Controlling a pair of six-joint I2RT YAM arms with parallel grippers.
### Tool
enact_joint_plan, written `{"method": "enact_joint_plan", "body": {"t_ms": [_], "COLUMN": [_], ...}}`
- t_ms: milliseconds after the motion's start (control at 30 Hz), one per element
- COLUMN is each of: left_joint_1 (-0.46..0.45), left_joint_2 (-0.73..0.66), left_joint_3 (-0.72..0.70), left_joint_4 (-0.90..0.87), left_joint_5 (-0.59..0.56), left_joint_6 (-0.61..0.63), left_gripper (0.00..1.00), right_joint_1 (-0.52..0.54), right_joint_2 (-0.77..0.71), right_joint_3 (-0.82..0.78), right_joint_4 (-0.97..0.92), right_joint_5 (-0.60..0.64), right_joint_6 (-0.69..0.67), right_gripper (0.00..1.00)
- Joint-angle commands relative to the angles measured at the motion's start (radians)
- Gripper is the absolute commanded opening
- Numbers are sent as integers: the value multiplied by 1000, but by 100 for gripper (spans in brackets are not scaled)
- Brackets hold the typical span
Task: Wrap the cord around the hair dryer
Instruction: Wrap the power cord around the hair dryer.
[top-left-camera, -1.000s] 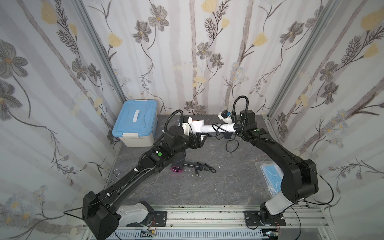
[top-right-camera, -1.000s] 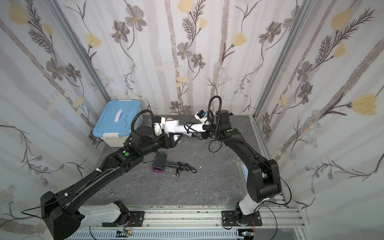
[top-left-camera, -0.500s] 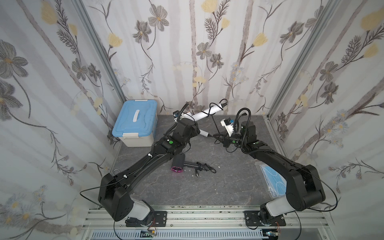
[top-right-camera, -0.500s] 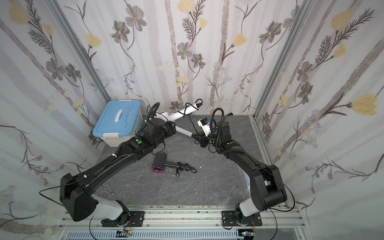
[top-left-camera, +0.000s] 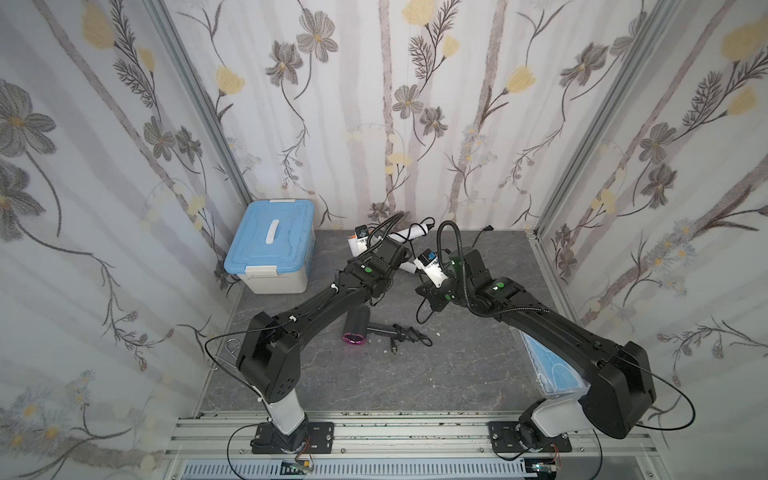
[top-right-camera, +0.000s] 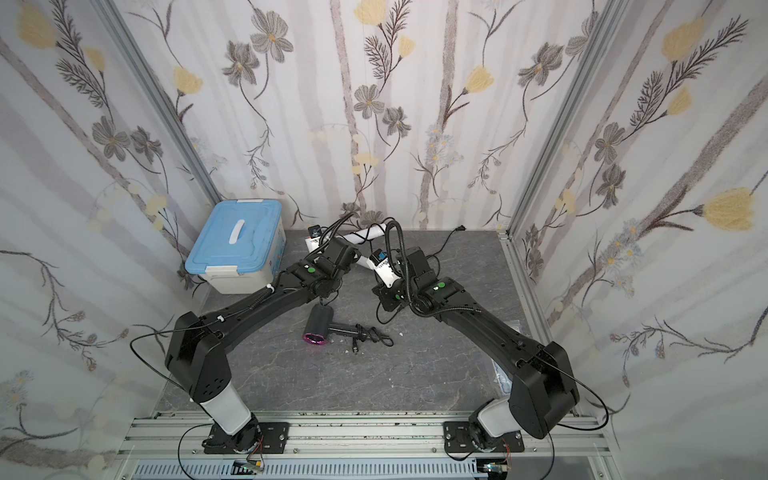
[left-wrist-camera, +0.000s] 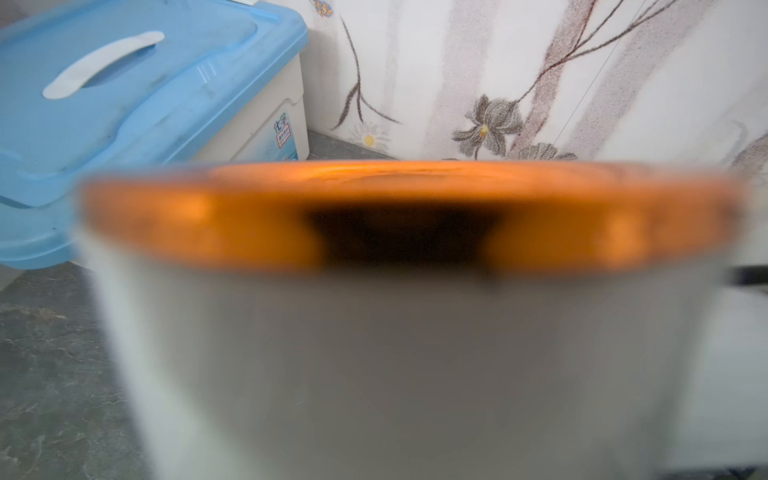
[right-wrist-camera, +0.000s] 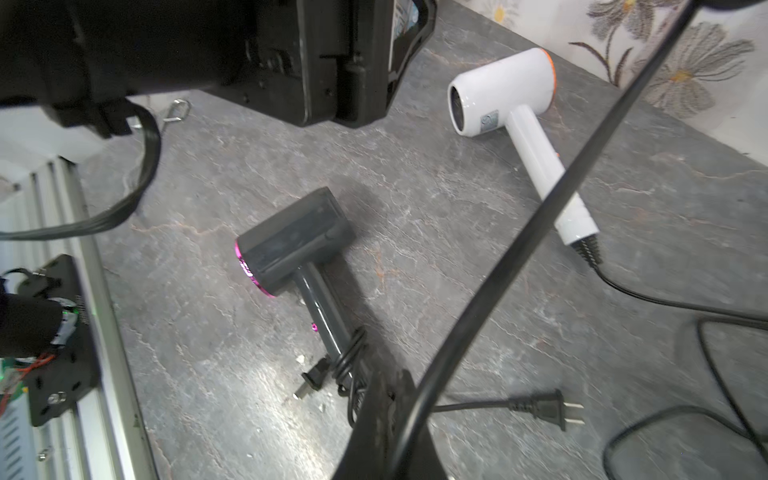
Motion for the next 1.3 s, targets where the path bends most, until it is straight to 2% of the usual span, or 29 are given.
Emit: {"method": "enact_joint_plan", "body": {"t_ms": [0,233,400,533,767,867,967,1033,1167,1267], "left_joint_1": [-5,-10,-13,-12,5,9,17,25,93,120], "left_joint_2": [10,4,-29,-81,-186,-252,-315,-359,-411,-440], "left_joint_3": [14,0,-32,-93,-152,-193,-236,-269,-327,-342], "left_joint_4": [18,-106,-244,-273,-368,-363,-325,-282,-183,-112], "left_joint_5": [-152,-192,-161,-20,436,582,745,837,1023,1089], "left_joint_6": [58,194,221,291,422,455,467,471,428,380], "left_gripper": [0,0,0,0,0,0,0,0,0,0], "right_joint_1": [16,19,-5,-32,-99,-142,-185,-220,-289,-324], "right_joint_2": [10,37,85,123,172,158,148,174,284,304], "right_joint_3": [68,220,348,424,472,455,439,451,537,514], "right_joint_4": [-214,-335,-369,-371,-333,-264,-201,-215,-360,-364], "right_joint_5": [197,437,510,540,538,393,172,-26,-355,-527], "right_joint_6": [-88,-235,-336,-431,-583,-610,-617,-628,-670,-675], "right_gripper": [0,0,0,0,0,0,0,0,0,0]}}
